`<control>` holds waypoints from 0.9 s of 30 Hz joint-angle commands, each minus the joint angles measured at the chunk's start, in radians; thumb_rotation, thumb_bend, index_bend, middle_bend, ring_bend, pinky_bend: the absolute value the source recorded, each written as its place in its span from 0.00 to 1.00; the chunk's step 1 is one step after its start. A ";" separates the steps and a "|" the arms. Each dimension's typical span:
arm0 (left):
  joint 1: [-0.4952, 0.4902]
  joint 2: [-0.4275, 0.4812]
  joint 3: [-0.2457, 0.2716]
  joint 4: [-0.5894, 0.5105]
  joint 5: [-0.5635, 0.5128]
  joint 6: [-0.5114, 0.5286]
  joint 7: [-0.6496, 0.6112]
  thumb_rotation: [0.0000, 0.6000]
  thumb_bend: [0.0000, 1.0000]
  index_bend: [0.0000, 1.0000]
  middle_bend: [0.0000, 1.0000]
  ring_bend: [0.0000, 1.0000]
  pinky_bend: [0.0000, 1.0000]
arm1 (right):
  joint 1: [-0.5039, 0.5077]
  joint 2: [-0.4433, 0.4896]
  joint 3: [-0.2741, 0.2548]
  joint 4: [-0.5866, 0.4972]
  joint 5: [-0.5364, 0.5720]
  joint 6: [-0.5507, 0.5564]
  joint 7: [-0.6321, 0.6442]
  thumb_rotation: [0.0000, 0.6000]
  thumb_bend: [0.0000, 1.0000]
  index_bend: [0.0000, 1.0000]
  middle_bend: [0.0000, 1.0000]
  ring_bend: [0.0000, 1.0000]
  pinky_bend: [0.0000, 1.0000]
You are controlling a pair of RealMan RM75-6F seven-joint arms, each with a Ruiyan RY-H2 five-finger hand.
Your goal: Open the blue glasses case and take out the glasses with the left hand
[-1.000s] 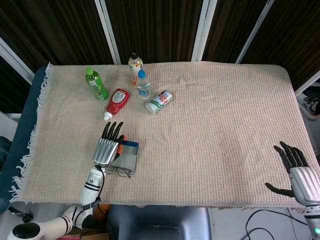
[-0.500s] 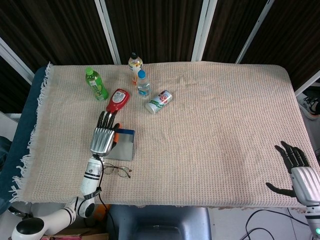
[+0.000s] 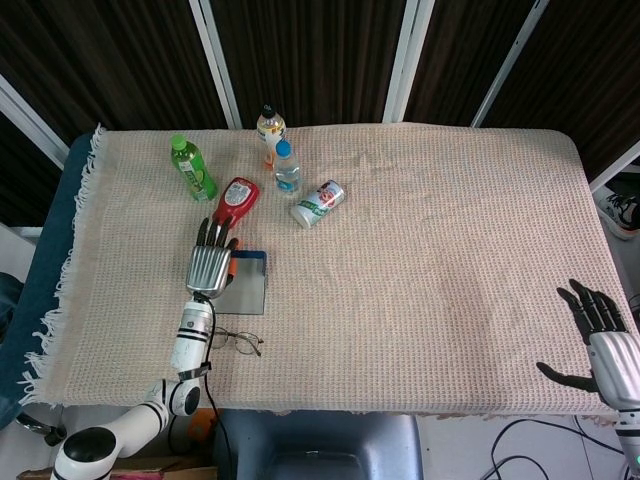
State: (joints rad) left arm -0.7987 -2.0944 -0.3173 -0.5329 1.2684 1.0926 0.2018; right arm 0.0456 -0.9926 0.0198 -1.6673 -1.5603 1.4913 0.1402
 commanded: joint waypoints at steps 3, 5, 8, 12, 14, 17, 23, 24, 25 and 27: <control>0.023 0.034 -0.015 -0.089 -0.069 -0.069 0.127 1.00 0.42 0.03 0.00 0.00 0.00 | -0.001 -0.002 -0.002 -0.002 -0.007 0.003 -0.007 1.00 0.18 0.00 0.00 0.00 0.00; 0.044 0.078 -0.008 -0.183 -0.080 -0.060 0.197 1.00 0.42 0.02 0.00 0.00 0.00 | -0.003 -0.005 -0.003 -0.001 -0.012 0.009 -0.012 1.00 0.18 0.00 0.00 0.00 0.00; 0.085 0.177 0.004 -0.382 -0.091 -0.032 0.290 1.00 0.41 0.00 0.00 0.00 0.00 | -0.004 -0.009 -0.005 -0.002 -0.017 0.011 -0.021 1.00 0.18 0.00 0.00 0.00 0.00; 0.191 0.418 0.050 -0.820 -0.077 0.054 0.383 1.00 0.41 0.00 0.00 0.00 0.00 | -0.005 -0.015 -0.012 -0.005 -0.029 0.012 -0.038 1.00 0.18 0.00 0.00 0.00 0.00; 0.248 0.544 0.093 -1.014 -0.072 0.077 0.409 1.00 0.41 0.00 0.00 0.00 0.00 | -0.004 -0.018 -0.014 -0.005 -0.031 0.009 -0.048 1.00 0.18 0.00 0.00 0.00 0.00; 0.346 0.749 0.191 -1.279 -0.057 0.109 0.418 1.00 0.41 0.00 0.00 0.00 0.00 | 0.000 -0.025 -0.017 -0.008 -0.030 -0.004 -0.068 1.00 0.18 0.00 0.00 0.00 0.00; 0.545 0.911 0.410 -1.296 0.235 0.283 0.137 1.00 0.41 0.00 0.00 0.00 0.00 | 0.012 -0.042 -0.023 -0.015 -0.026 -0.037 -0.117 1.00 0.18 0.00 0.00 0.00 0.00; 0.578 0.908 0.440 -1.246 0.284 0.324 0.074 1.00 0.41 0.00 0.00 0.00 0.00 | 0.015 -0.045 -0.024 -0.017 -0.026 -0.043 -0.125 1.00 0.18 0.00 0.00 0.00 0.00; 0.598 0.902 0.456 -1.206 0.310 0.350 0.035 1.00 0.41 0.00 0.00 0.00 0.00 | 0.017 -0.048 -0.024 -0.017 -0.025 -0.047 -0.131 1.00 0.18 0.00 0.00 0.00 0.00; 0.632 0.881 0.475 -1.125 0.341 0.390 -0.057 1.00 0.41 0.00 0.00 0.00 0.00 | 0.019 -0.054 -0.025 -0.019 -0.022 -0.053 -0.146 1.00 0.18 0.00 0.00 0.00 0.00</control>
State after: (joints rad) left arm -0.3253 -1.2113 -0.0029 -1.8842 1.4003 1.3014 0.3930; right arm 0.0624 -1.0427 -0.0043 -1.6847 -1.5843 1.4421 -0.0005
